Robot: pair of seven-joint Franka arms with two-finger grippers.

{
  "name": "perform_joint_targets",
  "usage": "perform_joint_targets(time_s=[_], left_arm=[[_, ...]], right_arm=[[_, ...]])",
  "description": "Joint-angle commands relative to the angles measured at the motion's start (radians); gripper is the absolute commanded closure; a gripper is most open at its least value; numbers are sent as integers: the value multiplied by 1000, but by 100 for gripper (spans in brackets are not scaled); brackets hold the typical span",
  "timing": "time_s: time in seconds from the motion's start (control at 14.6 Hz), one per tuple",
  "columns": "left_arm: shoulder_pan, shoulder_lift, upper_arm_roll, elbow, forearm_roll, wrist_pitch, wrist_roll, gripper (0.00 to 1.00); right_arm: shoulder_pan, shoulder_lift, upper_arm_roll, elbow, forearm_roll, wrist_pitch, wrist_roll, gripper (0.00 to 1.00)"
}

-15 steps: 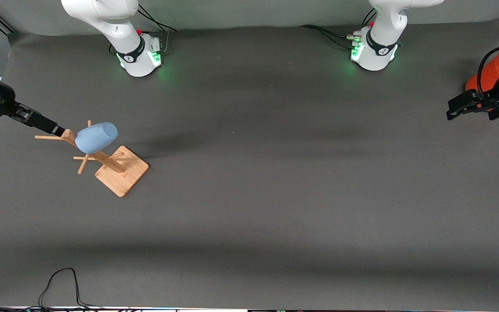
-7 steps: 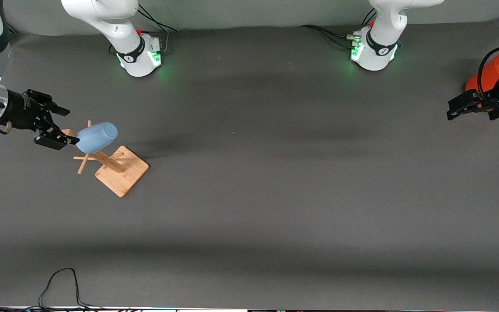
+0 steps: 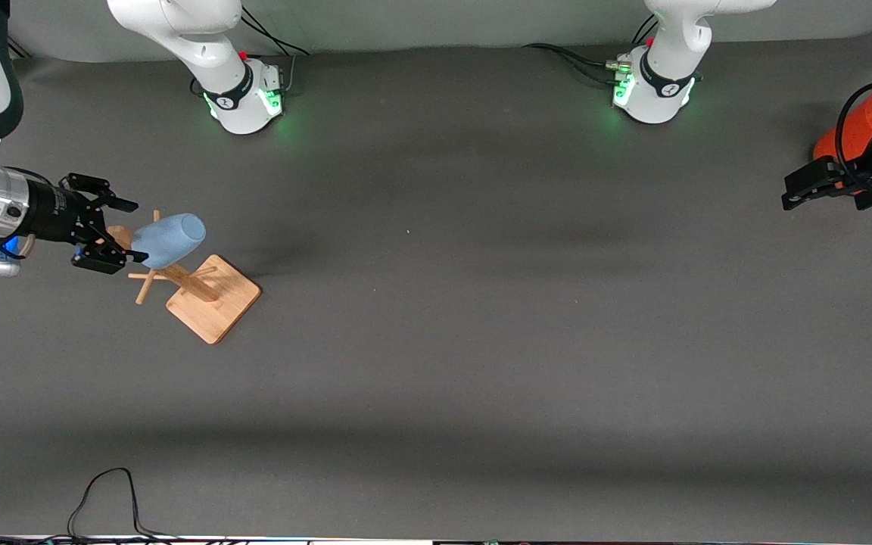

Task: Rotate and upright cup with both arms
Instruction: 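Close the right gripper around the blue cup's body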

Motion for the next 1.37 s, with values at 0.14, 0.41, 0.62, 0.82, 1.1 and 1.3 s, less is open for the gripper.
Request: perform_joint_targets(time_s=[0.14, 0.41, 0.62, 0.82, 1.1, 1.3], left_arm=[[5, -9, -2, 2, -8, 2, -8, 0], [5, -9, -2, 2, -9, 2, -9, 0], [5, -8, -2, 2, -8, 2, -9, 0], [5, -8, -2, 2, -9, 2, -9, 0], [5, -8, -2, 2, -9, 3, -9, 0], [5, -8, -2, 2, -9, 2, -9, 0]], right_arm=[[0, -21, 5, -105, 29, 87, 26, 0], [2, -21, 7, -160, 35, 134, 13, 0], [3, -19, 8, -167, 43, 136, 8, 0], [3, -16, 10, -167, 44, 135, -18, 14], [5, -10, 12, -154, 72, 135, -26, 36], [5, -13, 13, -141, 87, 125, -23, 38]])
